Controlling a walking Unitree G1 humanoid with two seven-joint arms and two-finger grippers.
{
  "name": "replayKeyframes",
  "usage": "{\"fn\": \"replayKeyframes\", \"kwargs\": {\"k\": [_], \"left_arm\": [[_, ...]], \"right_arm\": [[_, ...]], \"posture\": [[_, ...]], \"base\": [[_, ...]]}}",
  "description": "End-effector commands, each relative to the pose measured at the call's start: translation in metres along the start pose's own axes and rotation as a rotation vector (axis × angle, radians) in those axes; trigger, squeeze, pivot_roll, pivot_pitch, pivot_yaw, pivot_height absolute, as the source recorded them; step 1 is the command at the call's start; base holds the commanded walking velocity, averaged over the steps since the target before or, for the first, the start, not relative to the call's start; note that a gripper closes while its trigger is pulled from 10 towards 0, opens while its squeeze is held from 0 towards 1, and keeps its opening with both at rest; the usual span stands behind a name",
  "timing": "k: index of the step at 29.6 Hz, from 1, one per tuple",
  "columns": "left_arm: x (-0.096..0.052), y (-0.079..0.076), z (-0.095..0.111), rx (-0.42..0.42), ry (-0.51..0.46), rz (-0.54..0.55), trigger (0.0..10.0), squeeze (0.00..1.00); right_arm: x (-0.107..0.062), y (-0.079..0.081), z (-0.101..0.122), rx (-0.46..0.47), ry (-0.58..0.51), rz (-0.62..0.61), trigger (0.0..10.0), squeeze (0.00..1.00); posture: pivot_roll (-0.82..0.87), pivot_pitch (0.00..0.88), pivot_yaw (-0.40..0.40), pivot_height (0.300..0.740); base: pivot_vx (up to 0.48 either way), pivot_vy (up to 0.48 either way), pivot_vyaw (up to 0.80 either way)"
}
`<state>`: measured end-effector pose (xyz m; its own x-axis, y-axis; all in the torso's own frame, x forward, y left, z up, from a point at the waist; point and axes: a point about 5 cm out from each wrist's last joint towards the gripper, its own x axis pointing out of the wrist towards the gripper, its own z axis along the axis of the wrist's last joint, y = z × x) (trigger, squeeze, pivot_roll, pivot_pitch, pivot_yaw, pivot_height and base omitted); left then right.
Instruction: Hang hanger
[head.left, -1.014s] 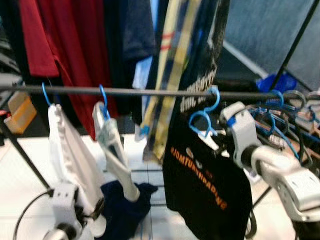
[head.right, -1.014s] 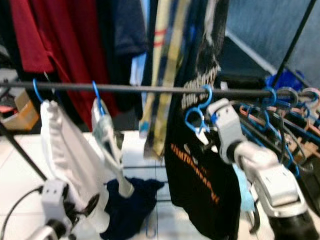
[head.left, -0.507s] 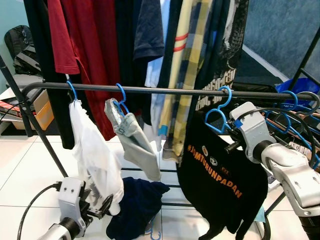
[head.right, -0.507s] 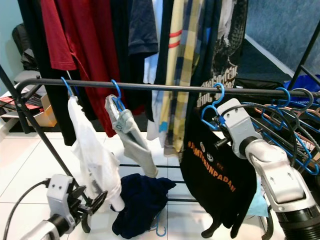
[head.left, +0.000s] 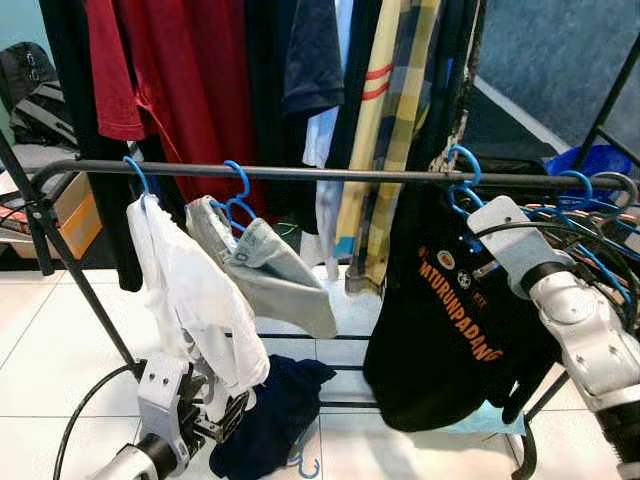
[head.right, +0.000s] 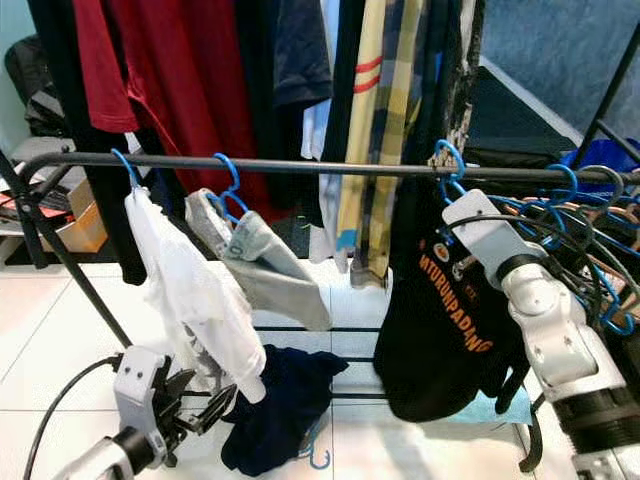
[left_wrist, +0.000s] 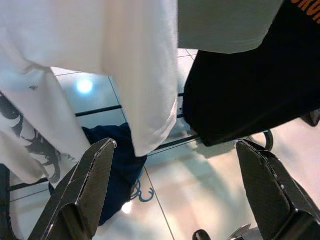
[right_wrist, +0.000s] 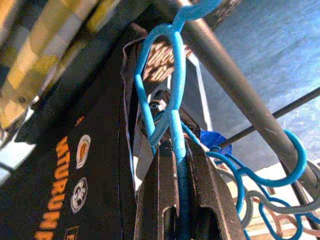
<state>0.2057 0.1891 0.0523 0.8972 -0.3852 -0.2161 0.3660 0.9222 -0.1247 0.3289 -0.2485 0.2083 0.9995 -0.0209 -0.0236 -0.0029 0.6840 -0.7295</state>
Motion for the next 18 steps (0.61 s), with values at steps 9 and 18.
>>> {"fn": "replayKeyframes", "kwargs": {"k": [9,18], "left_arm": [[-0.003,0.014,0.013,0.022,-0.006,0.002,10.0,0.0],[0.001,0.013,0.029,0.005,-0.012,-0.081,10.0,0.0]], "right_arm": [[-0.022,0.007,0.047,0.307,-0.282,0.359,0.0,0.0],[-0.045,0.024,0.034,0.32,-0.241,0.662,0.0,0.0]], "posture": [[-0.09,0.0,-0.008,0.74],[-0.11,0.0,-0.005,0.74]], "base": [[0.0,0.0,0.0],[0.0,0.0,0.0]]}}
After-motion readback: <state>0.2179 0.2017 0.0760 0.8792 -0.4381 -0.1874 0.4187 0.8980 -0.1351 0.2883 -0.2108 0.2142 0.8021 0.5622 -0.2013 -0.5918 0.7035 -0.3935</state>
